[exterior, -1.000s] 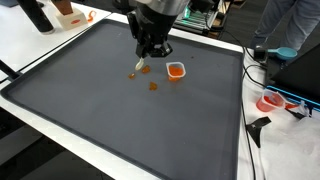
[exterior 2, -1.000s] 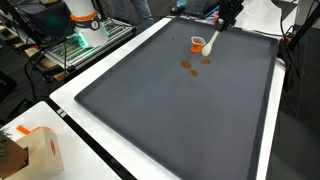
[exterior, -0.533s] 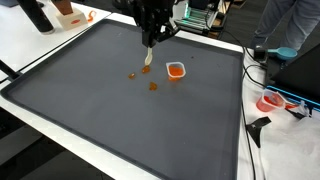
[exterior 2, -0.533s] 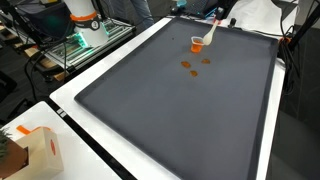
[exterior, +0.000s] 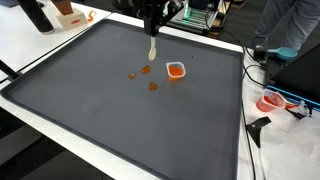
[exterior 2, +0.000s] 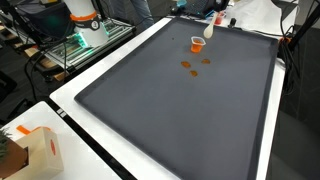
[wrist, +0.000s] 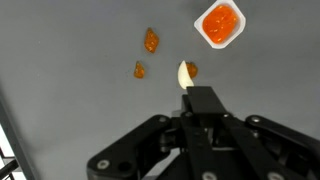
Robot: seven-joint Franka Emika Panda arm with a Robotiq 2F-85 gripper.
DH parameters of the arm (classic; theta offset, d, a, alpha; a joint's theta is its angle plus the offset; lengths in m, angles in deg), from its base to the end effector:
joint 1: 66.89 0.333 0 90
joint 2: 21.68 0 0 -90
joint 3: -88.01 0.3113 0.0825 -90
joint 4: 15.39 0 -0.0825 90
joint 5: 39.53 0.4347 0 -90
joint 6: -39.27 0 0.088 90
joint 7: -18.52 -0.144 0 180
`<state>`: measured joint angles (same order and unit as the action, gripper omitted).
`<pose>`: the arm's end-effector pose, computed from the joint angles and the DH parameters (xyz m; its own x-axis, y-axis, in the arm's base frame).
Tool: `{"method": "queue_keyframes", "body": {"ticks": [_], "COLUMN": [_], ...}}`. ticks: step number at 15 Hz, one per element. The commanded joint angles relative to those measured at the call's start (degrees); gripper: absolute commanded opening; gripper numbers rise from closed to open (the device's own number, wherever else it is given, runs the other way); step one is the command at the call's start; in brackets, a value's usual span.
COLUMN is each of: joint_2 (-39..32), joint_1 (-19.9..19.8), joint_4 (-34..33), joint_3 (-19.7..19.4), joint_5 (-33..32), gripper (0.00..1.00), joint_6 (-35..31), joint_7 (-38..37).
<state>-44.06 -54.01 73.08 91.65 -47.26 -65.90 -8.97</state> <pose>0.6805 0.1814 0.3609 0.9870 -0.1554 -0.0414 -0.1485 -0.9795 0.1362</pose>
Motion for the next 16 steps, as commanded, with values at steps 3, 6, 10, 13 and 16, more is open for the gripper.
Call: {"method": "queue_keyframes", "body": {"ticks": [3, 6, 10, 13, 16], "joint_2": [7.88, 10.17, 12.41, 13.74, 11.8], "joint_1": [-1.06, -1.36, -1.77, -2.11, -1.62], "joint_4": [9.58, 12.05, 14.46, 16.1, 13.16], "joint_3": [0.47, 0.7, 1.01, 1.26, 1.15], "joint_5": [2.08, 2.5, 3.68, 5.05, 3.21], "gripper": [0.03, 0.03, 0.03, 0.03, 0.12], "joint_6": [-5.8, -7.54, -8.81, -9.94, -8.2], "joint_7": [2.51, 3.43, 5.38, 7.35, 5.92]}}
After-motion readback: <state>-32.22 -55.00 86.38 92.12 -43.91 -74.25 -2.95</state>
